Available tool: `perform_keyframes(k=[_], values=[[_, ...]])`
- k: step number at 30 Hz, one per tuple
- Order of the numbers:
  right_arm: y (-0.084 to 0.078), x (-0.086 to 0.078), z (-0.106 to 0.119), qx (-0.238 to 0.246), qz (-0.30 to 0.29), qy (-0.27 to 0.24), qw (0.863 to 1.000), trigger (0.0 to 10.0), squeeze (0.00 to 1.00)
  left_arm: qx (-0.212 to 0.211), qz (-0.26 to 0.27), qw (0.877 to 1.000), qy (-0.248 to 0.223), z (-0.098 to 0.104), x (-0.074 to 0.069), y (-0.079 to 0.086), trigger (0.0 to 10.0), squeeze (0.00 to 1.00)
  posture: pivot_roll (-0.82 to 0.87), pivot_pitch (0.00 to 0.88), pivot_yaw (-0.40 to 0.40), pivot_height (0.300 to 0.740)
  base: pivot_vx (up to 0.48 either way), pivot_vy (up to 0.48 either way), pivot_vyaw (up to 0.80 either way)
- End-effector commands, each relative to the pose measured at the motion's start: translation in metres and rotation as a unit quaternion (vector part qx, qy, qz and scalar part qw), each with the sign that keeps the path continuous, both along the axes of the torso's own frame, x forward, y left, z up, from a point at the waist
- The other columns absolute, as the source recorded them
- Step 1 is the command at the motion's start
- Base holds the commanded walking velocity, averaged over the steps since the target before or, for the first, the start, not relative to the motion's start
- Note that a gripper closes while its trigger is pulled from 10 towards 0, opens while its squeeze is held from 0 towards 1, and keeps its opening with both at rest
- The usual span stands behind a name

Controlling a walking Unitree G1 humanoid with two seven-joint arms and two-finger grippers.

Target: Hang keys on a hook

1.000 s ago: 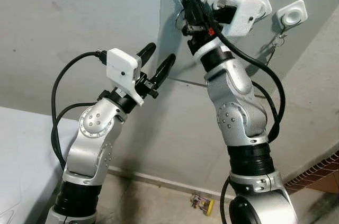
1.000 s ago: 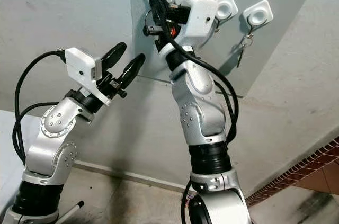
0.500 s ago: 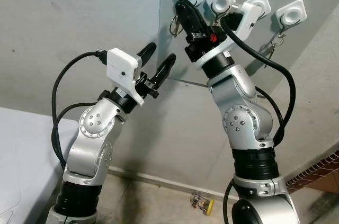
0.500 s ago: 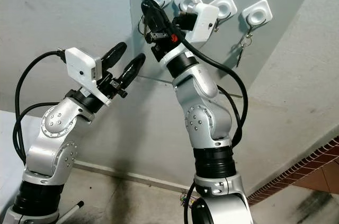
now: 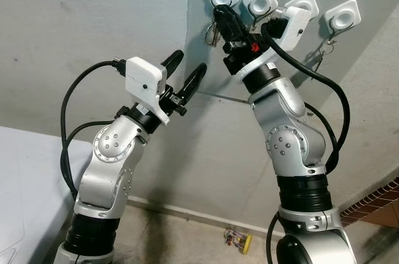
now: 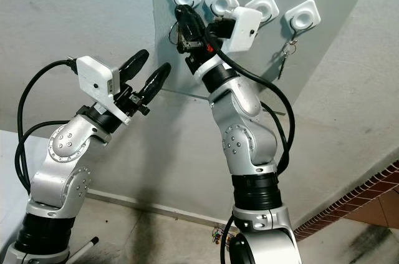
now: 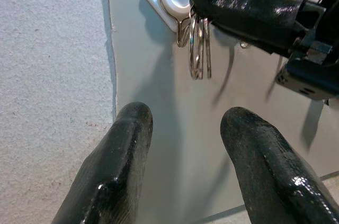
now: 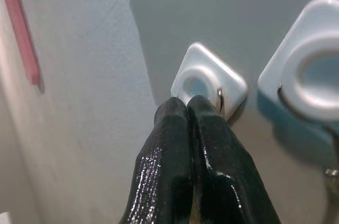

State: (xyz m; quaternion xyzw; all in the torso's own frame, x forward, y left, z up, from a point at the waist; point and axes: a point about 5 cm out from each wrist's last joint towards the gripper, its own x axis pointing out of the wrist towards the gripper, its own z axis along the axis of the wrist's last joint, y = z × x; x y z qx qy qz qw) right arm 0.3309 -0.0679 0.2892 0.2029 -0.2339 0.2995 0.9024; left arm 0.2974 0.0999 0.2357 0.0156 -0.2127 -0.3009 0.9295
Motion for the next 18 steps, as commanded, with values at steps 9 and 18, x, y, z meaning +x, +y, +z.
perform_keyframes(k=[9, 18], values=[[0.0021, -0.0063, 0.0132, 0.008, 0.034, -0.047, 0.998, 10.0, 0.0, 0.001, 0.0, 1.0, -0.019, 0.0073, -0.0022, -0.0016, 10.0, 0.0, 0.02, 0.052, -0.083, 0.74, 0.0, 0.0, 0.0], [0.0055, -0.0092, 0.0122, 0.006, 0.065, -0.052, 0.997, 10.0, 0.0, -0.001, -0.001, 1.0, -0.02, 0.0077, -0.0026, -0.002, 10.0, 0.0, 0.02, 0.055, -0.084, 0.74, 0.0, 0.0, 0.0]])
